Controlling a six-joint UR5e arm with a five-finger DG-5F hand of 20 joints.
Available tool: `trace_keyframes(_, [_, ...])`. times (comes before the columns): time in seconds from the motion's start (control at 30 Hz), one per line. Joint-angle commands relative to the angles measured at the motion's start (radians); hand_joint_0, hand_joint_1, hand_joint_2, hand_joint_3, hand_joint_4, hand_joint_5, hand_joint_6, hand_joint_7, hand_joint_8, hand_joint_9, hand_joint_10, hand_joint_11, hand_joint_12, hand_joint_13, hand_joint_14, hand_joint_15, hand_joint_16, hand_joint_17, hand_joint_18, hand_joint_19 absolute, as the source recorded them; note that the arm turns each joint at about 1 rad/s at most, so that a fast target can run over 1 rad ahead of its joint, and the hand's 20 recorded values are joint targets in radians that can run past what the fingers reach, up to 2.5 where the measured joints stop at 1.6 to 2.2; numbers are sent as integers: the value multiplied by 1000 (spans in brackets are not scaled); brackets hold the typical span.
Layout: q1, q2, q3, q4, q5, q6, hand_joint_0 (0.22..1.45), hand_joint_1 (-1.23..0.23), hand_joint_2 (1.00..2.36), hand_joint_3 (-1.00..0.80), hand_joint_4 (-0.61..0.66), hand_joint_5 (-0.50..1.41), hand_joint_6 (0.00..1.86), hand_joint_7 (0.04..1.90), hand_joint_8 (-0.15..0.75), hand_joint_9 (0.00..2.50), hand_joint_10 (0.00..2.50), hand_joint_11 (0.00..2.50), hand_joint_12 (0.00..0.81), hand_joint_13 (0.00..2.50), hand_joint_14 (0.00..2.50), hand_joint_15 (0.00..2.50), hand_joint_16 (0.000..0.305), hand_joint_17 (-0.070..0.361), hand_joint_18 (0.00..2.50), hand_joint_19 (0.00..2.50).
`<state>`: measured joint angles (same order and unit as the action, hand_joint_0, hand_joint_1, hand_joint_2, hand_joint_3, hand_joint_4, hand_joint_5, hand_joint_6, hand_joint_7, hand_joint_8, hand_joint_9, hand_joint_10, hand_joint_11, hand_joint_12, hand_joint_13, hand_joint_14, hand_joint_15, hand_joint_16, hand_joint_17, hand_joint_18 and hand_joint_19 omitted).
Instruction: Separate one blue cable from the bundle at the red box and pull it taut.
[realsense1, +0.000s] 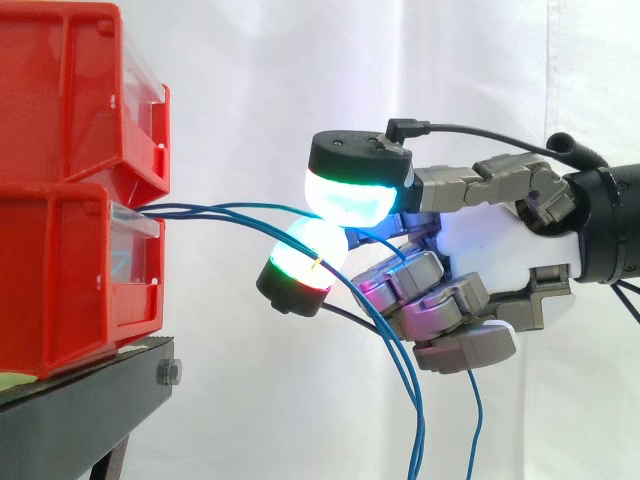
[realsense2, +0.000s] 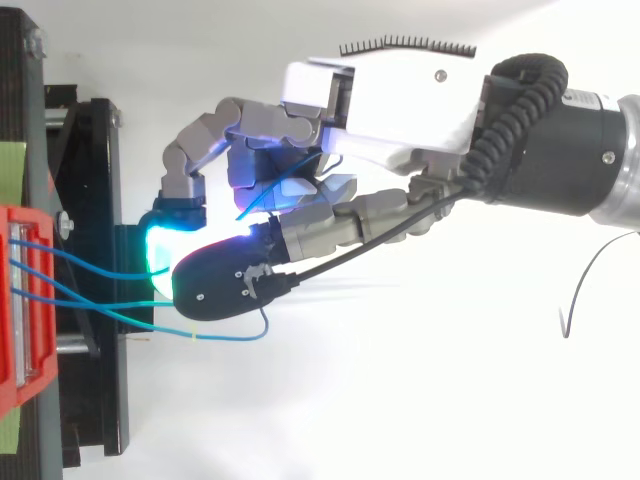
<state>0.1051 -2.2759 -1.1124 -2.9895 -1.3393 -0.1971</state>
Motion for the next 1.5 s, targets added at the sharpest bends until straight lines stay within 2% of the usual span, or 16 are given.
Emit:
trace_keyframes(0.0, [1, 1, -1, 1, 0, 1, 639, -672, 1021, -29, -183, -192, 903, 958, 317, 198, 2500, 2348, 473, 777, 2500, 1878, 50, 112, 1251, 1378])
trace_keyframes(0.17, [-4, 18, 0, -16, -11, 1, 640, -673, 1020, -29, -184, -191, 903, 960, 313, 202, 2500, 2326, 474, 780, 2500, 1877, 51, 114, 1250, 1369])
trace_keyframes(0.37, [-5, 58, 0, -164, -34, -15, 640, -673, 1020, -28, -191, -191, 903, 956, 317, 202, 2500, 2318, 472, 780, 2500, 1867, 50, 113, 1252, 1354])
trace_keyframes(0.5, [-5, 64, -1, -207, -41, -18, 641, -674, 1020, -30, -190, -190, 903, 956, 319, 204, 2500, 2333, 473, 781, 2500, 1861, 51, 114, 1253, 1344])
trace_keyframes(0.57, [-5, 69, -9, -218, -54, -18, 641, -674, 1020, -30, -185, -191, 903, 963, 319, 205, 2500, 2333, 473, 781, 2500, 1851, 51, 114, 1251, 1351])
trace_keyframes(0.6, [-5, 84, -38, -220, -72, -19, 641, -674, 1020, -30, -191, -190, 903, 960, 319, 206, 2500, 2320, 466, 778, 2500, 1858, 51, 115, 1252, 1351])
trace_keyframes(0.63, [-5, 84, -38, -220, -72, -19, 641, -674, 1019, -30, -191, -190, 904, 956, 314, 205, 2500, 2322, 473, 782, 2500, 1862, 51, 114, 1250, 1361])
trace_keyframes(0.73, [-1, 116, -106, -189, -74, -16, 640, -674, 1020, -28, -191, -190, 903, 957, 319, 206, 2500, 2337, 473, 783, 2500, 1857, 51, 114, 1254, 1344])
trace_keyframes(0.77, [1, 138, -142, -158, -67, -16, 641, -674, 1019, -28, -191, -190, 903, 957, 319, 206, 2500, 2338, 474, 783, 2500, 1866, 50, 113, 1254, 1348])
trace_keyframes(0.83, [1, 154, -181, -132, -61, -15, 641, -674, 1019, -28, -193, -190, 903, 958, 314, 205, 2500, 2339, 474, 784, 2500, 1858, 51, 114, 1255, 1346])
trace_keyframes(0.9, [2, 185, -245, -88, -46, -13, 641, -674, 1019, -28, -191, -190, 903, 957, 315, 205, 2500, 2339, 473, 783, 2500, 1864, 51, 114, 1255, 1349])
trace_keyframes(0.93, [2, 199, -287, -40, -31, -12, 642, -674, 1019, -29, -191, -190, 903, 958, 319, 206, 2500, 2337, 474, 783, 2500, 1865, 51, 115, 1255, 1358])
trace_keyframes(1.0, [4, 207, -314, 4, -17, -8, 641, -674, 1020, -28, -191, -190, 903, 957, 315, 205, 2500, 2338, 474, 783, 2500, 1863, 51, 115, 1254, 1355])
trace_keyframes(1.23, [5, 203, -323, 44, -17, -12, 642, -675, 1019, -29, -193, -190, 904, 954, 317, 206, 2500, 2319, 467, 780, 2500, 1862, 51, 116, 1256, 1349])
trace_keyframes(1.27, [7, 205, -323, 67, -20, -18, 642, -676, 1019, -28, -193, -190, 904, 954, 316, 206, 2500, 2336, 470, 781, 2500, 1884, 51, 116, 1256, 1349])
trace_keyframes(1.47, [5, 205, -323, 78, -17, -27, 642, -676, 1019, -28, -192, -190, 903, 958, 316, 205, 2500, 2317, 474, 783, 2500, 1856, 51, 115, 1255, 1354])
